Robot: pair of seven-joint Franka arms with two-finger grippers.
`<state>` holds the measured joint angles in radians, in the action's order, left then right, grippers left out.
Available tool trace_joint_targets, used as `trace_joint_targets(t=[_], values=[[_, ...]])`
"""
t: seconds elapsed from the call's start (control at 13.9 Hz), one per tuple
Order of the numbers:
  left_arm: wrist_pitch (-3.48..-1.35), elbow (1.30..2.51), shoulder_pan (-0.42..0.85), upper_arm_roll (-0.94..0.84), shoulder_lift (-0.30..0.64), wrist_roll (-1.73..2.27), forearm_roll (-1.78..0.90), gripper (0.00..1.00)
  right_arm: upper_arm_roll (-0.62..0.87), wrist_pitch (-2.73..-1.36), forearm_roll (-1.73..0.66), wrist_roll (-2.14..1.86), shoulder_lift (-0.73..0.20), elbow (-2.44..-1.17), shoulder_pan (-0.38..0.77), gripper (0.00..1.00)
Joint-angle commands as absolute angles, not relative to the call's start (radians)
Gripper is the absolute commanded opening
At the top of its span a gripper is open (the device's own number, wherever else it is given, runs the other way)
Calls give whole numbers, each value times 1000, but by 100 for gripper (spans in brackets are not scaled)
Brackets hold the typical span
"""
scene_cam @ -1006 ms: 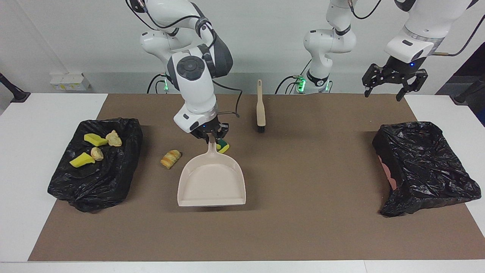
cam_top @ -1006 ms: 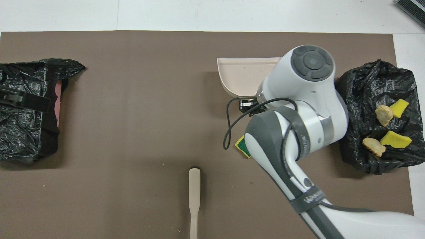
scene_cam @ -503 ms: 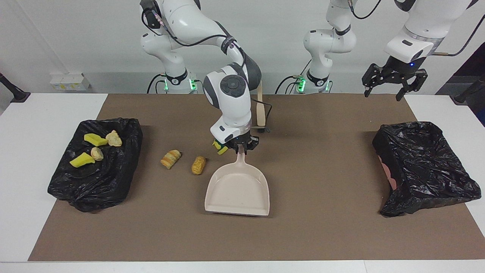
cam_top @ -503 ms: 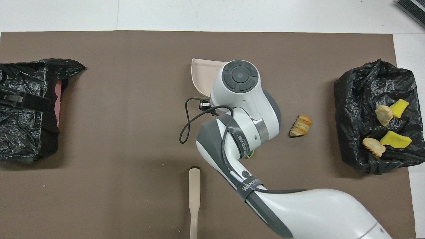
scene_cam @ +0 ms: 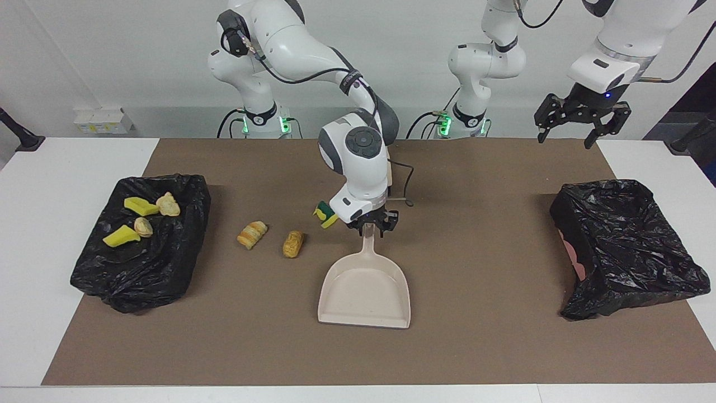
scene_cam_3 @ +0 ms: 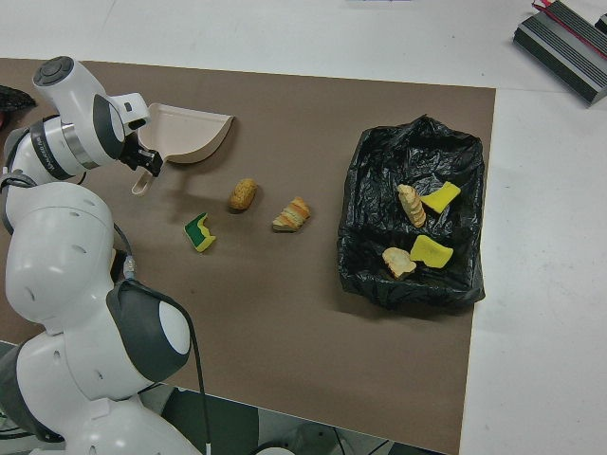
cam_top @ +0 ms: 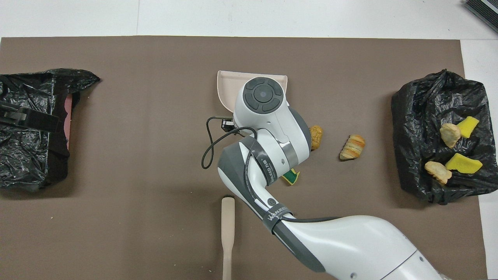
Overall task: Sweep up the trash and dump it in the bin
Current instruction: 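Release the dustpan and withdraw the right gripper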
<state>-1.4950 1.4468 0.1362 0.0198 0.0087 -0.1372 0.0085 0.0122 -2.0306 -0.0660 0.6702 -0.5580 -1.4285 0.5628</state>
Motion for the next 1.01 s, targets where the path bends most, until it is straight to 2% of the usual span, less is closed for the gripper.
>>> trace_joint_targets(t=[0.0, 0.29, 0.65, 0.93], values=[[-1485, 1470, 115, 9, -17, -141, -3, 100, 8, -2000, -72, 728, -473, -1491, 607, 100], [-1497, 1471, 118, 12, -17, -133, -3, 100, 11, -2002, -92, 781, -269, -1721, 646, 100], [-1564, 1471, 126, -24, 8, -130, -5, 100, 12, -2016, -126, 880, -123, -1917, 754, 100], [-1685, 1474, 118, -158, 107, 25, 0, 100, 14, -2062, -153, 919, -20, -2075, 834, 100]])
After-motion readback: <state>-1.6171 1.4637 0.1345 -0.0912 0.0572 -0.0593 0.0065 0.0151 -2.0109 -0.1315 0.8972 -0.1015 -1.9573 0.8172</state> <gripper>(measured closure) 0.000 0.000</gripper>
